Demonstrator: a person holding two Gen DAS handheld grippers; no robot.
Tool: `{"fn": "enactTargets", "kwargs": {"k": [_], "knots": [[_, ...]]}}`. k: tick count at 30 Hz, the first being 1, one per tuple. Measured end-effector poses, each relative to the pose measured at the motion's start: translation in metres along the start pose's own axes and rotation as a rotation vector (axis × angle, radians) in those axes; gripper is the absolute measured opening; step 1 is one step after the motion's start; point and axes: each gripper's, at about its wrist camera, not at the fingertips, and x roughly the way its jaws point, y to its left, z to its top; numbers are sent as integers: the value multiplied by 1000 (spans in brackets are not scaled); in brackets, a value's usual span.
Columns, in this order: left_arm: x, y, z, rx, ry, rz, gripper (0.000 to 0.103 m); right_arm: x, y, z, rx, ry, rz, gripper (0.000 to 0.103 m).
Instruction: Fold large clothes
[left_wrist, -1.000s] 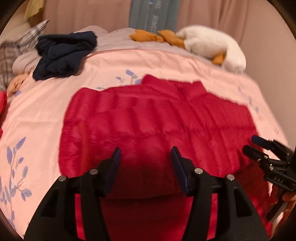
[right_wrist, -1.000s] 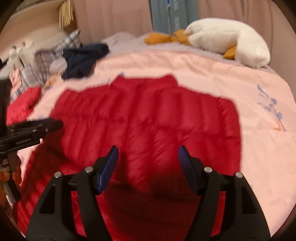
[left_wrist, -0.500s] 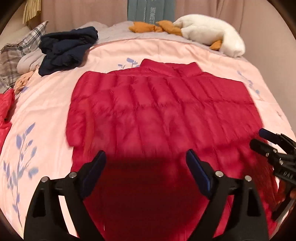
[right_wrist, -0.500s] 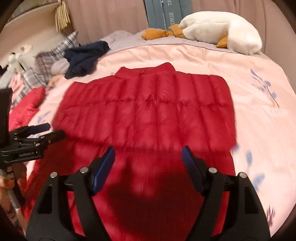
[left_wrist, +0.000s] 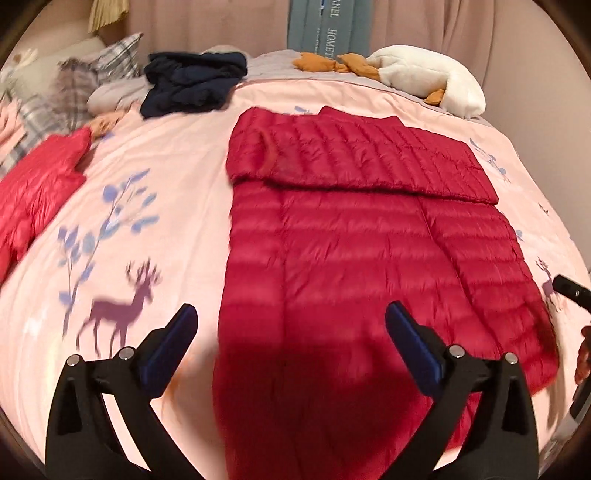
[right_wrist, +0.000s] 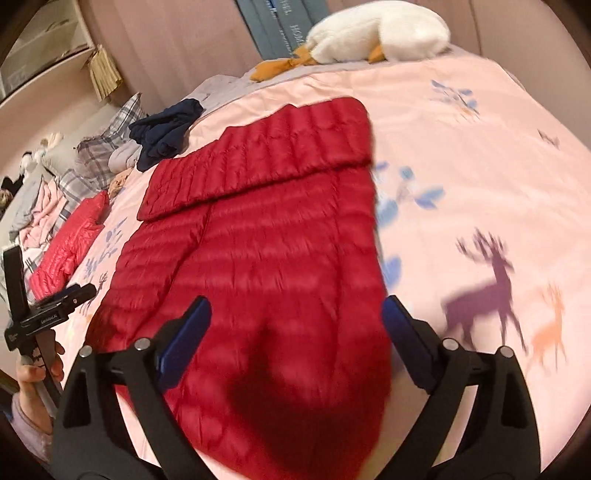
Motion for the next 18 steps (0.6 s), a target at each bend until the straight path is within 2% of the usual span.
{"fn": "enactTargets", "kwargs": {"k": [8, 12, 15, 18], "knots": [[-7, 28, -40, -196, 77, -172, 102, -18, -29, -42, 159, 49, 84, 98], [-9, 53, -60, -334, 84, -298, 102, -21, -37, -50, 205, 52, 126, 98], [-11, 61, -69, -383, 68, -375, 102, -22, -40, -55, 226, 58, 146, 98], [-9, 61, -72, -393, 75, -410, 102, -19, -40, -59, 236, 69, 161, 98]]}}
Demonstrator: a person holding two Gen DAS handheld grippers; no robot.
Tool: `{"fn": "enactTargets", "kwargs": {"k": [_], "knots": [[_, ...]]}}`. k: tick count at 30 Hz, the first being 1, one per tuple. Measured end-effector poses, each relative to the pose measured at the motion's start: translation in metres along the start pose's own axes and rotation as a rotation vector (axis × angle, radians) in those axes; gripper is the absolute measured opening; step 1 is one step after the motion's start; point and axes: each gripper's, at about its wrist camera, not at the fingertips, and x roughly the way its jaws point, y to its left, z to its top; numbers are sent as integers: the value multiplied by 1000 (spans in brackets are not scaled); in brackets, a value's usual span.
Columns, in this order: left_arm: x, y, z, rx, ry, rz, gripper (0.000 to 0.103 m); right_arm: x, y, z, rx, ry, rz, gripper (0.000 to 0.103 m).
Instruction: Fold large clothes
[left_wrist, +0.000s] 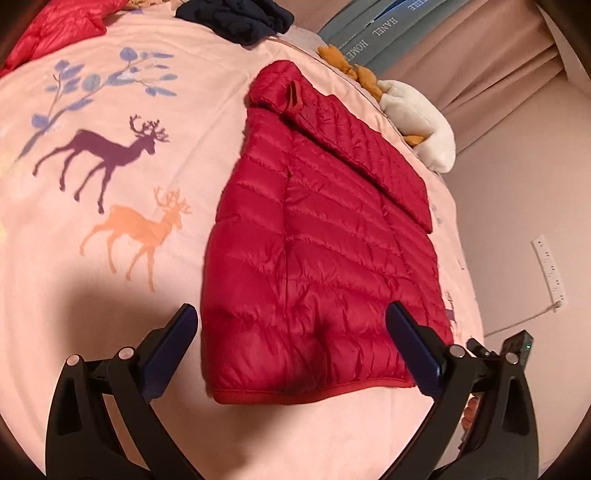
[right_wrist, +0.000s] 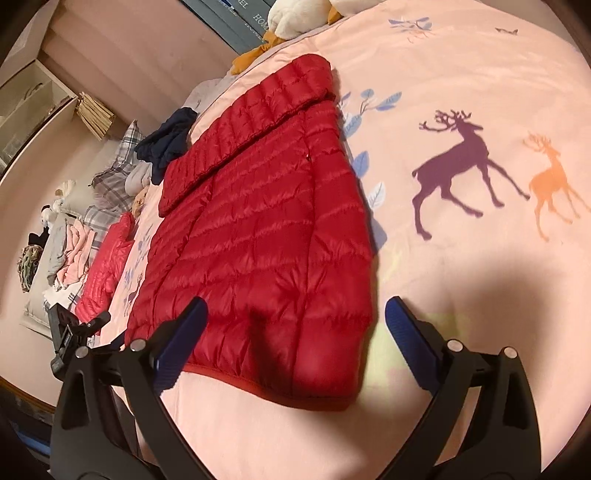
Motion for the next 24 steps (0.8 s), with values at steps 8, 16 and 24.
{"fn": "enactTargets", "kwargs": {"k": [8, 16, 24], "knots": [[15, 14, 0, -67, 64, -114, 102, 9, 3, -4, -8, 29, 33, 98], [23, 23, 12, -123, 66, -194, 102, 21, 10, 0, -17, 53, 44, 99], [49, 20, 42, -126, 101, -235, 102, 41, 11, 21, 25, 66, 107, 99]]}}
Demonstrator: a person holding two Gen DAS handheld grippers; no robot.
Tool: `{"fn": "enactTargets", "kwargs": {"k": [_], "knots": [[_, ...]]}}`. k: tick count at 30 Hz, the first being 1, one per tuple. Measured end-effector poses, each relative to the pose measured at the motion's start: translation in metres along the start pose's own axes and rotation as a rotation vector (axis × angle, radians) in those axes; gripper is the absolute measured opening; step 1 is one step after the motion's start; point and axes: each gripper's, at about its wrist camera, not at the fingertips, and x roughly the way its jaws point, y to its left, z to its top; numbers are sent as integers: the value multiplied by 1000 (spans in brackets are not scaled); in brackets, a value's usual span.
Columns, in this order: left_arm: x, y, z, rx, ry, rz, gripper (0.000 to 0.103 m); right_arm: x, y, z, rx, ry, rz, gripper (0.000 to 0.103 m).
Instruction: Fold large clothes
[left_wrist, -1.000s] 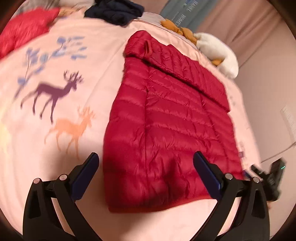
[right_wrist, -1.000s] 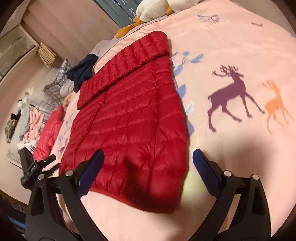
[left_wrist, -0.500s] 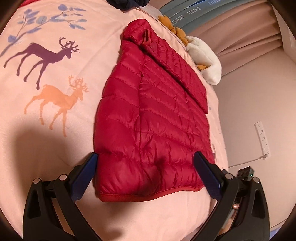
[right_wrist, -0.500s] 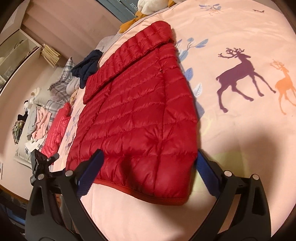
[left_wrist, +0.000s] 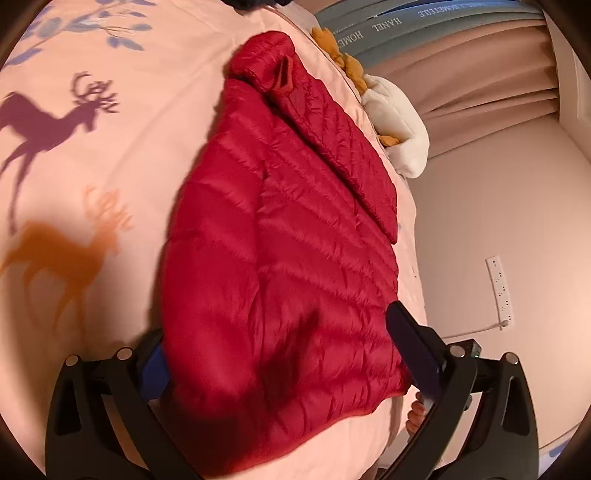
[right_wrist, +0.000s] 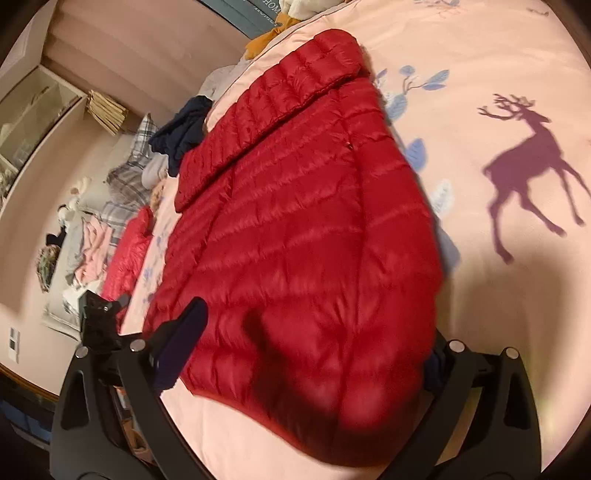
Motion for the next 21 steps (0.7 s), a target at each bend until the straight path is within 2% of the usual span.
{"fn": "enactTargets", "kwargs": {"k": [7, 15, 21], "knots": [[4, -4, -3, 10, 9, -20, 102, 10, 3, 8, 23, -9, 30, 99], [-5, -13, -32, 72, 43, -20, 102, -2, 10, -20, -46, 65, 69, 96], [-12, -14, -43, 85, 40, -24, 102, -13, 2, -31, -11, 76, 112, 94]]}}
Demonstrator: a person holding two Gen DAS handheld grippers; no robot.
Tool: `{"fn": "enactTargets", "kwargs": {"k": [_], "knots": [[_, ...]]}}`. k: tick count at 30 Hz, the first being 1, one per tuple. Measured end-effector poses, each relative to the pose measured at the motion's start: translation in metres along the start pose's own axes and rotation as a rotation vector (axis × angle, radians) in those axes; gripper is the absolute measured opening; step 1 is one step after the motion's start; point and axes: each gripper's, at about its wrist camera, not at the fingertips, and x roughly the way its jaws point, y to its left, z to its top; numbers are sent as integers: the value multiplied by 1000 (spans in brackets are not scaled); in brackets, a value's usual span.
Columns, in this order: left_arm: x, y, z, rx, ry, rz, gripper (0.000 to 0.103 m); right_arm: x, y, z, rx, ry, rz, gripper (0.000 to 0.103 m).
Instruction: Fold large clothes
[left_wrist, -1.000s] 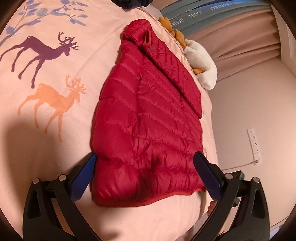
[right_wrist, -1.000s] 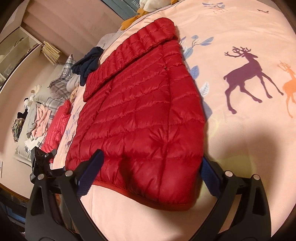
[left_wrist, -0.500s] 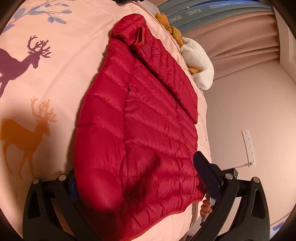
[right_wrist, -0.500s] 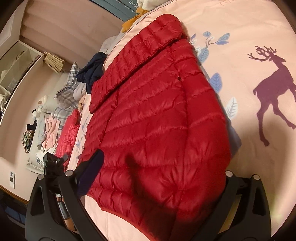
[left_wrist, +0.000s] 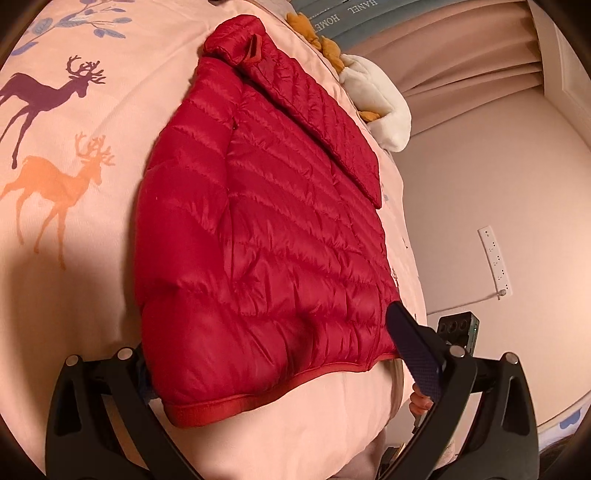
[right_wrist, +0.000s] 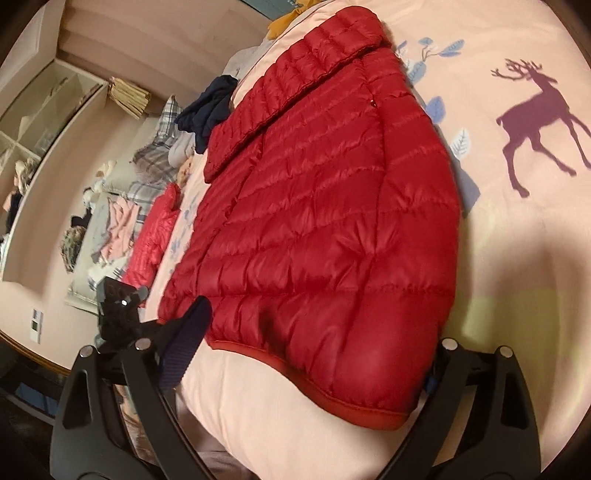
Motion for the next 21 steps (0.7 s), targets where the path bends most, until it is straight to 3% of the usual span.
{"fn": "enactTargets", "kwargs": {"k": [7, 11, 17, 21], "knots": [[11, 4, 16, -32, -29, 1, 102, 19, 2, 15, 23, -36, 9, 91], [19, 1, 25, -40, -34, 5, 101, 29, 6, 23, 37, -42, 20, 84], [20, 1, 25, -56, -39, 18, 78, 26, 3, 21, 50, -54, -3, 65], [15, 6, 23, -71, -53, 37, 56, 20, -5, 15, 72, -71, -12, 49]]}}
